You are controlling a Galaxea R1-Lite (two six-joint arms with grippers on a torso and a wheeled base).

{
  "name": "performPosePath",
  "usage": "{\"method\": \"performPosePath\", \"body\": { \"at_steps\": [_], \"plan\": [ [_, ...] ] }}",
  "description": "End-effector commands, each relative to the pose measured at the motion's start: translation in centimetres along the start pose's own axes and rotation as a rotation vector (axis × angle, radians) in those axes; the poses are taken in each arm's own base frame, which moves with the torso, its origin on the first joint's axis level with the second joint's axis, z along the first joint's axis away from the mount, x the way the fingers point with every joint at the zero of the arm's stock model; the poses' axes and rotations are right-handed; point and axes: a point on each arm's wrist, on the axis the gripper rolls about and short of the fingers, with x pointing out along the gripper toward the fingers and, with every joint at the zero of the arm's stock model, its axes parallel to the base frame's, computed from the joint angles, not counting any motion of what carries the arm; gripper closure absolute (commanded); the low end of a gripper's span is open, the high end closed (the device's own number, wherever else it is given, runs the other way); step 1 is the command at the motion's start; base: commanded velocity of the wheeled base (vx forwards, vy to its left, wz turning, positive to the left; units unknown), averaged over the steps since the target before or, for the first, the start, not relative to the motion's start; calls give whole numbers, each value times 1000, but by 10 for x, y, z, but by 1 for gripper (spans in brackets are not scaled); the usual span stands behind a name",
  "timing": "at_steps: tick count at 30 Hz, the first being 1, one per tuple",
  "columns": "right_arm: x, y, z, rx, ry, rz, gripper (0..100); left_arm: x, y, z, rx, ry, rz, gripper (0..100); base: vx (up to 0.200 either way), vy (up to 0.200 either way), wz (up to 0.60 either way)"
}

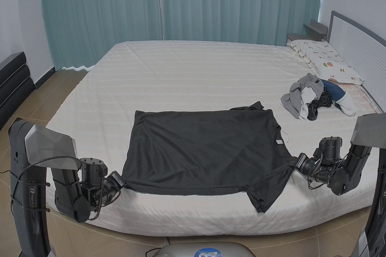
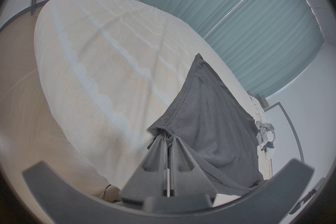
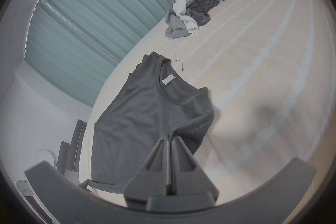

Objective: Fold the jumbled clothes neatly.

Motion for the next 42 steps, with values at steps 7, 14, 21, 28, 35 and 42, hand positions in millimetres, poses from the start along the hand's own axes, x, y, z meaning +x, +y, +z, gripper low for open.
{"method": "performPosePath", "body": {
  "at_steps": [7, 14, 21, 28, 35, 42],
  "plan": [
    [48, 24, 36, 0, -19, 24, 100, 2, 1, -1, -2, 2, 2, 100, 0, 0, 0],
    [70, 13, 31, 4, -8, 5, 100, 2, 1, -2, 0, 5, 4, 100, 0, 0, 0],
    [66, 9, 32, 14, -12, 7, 0, 2, 1, -1, -1, 5, 4, 100, 0, 0, 0],
    [39, 0, 45, 29, -48, 10, 0, 1, 1, -2, -1, 6, 5, 100, 0, 0, 0],
    [4, 11, 36, 7, 15, 53, 0, 1, 2, -2, -3, 7, 6, 100, 0, 0, 0],
    [5, 8, -2, -100, 162, 48, 0, 1, 2, -2, 0, 8, 6, 100, 0, 0, 0]
  ]
}}
